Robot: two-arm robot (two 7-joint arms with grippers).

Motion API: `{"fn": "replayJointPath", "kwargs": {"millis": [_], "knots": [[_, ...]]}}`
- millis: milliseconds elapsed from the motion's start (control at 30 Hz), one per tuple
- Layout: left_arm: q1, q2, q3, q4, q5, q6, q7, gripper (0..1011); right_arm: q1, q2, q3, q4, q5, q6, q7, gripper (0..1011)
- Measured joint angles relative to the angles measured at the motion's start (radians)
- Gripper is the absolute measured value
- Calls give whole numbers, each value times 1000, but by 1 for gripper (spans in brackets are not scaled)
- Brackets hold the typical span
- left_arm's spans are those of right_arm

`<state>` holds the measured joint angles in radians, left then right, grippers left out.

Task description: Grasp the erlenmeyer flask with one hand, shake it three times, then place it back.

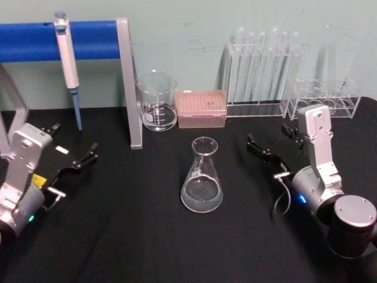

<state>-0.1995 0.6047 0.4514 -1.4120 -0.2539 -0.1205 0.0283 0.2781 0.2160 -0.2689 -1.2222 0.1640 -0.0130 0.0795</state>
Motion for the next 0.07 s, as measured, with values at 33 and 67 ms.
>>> {"fn": "replayJointPath", "kwargs": {"millis": [33,67], "knots": [[0,0,0,0,0,0,0,1001,0,0,0,0,0,0,0,1003],[0,0,0,0,0,0,0,1001,0,0,0,0,0,0,0,1002]]}}
